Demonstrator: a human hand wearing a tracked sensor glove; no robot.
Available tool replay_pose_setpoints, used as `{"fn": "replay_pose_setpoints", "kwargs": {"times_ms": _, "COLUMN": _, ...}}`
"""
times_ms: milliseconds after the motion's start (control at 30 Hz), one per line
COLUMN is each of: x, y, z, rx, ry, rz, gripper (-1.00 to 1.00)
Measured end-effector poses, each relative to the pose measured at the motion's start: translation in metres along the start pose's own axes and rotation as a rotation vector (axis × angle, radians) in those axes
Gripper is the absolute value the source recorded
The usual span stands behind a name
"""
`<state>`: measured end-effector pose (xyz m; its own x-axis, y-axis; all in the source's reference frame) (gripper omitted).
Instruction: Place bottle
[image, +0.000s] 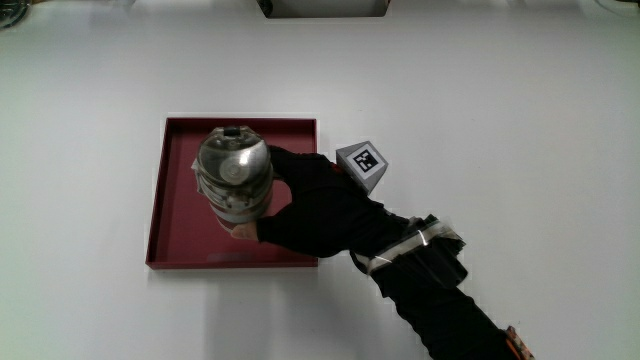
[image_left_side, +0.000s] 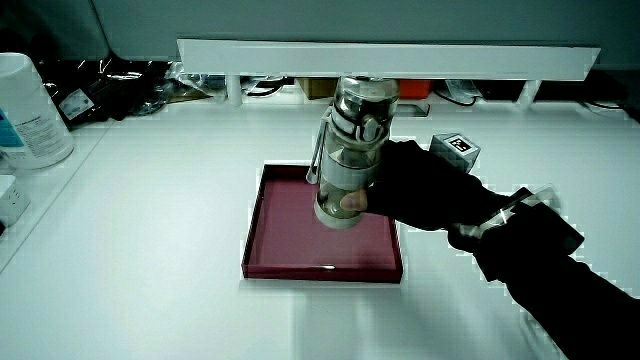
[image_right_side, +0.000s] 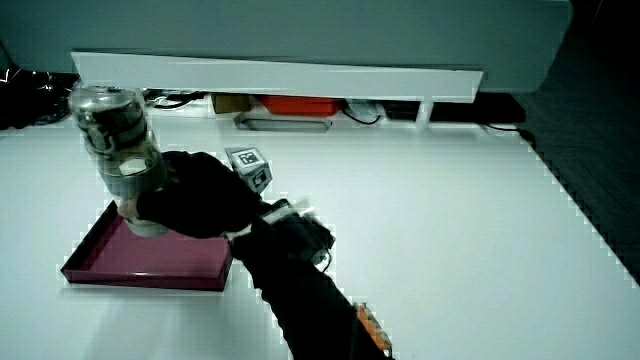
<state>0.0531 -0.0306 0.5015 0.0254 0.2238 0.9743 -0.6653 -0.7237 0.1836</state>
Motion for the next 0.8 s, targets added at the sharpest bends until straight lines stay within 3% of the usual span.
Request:
{"fn": "replay_pose_setpoints", "kwargs": {"times_ms": 67, "x": 0.007, "y": 0.003, "z": -0.001, "rx": 0.003, "ry": -0.002, "rz": -0.002, "gripper": 0.0}}
{"fn": "replay_pose_setpoints", "kwargs": {"times_ms": 400, "x": 0.059, "y": 0.008, "z": -0.002, "rx": 0.052, "ry": 0.009, "rz": -0.137, "gripper": 0.0}}
{"fn": "replay_pose_setpoints", "kwargs": {"times_ms": 667, "x": 0.082, "y": 0.008, "z": -0.009, "rx": 0.057, "ry": 0.022, "rz": -0.194, "gripper": 0.0}}
{"fn": "replay_pose_setpoints", "kwargs": {"times_ms": 800, "x": 0.08, "y": 0.01, "z": -0.013, "rx": 0.036, "ry": 0.027, "rz": -0.204, "gripper": 0.0}}
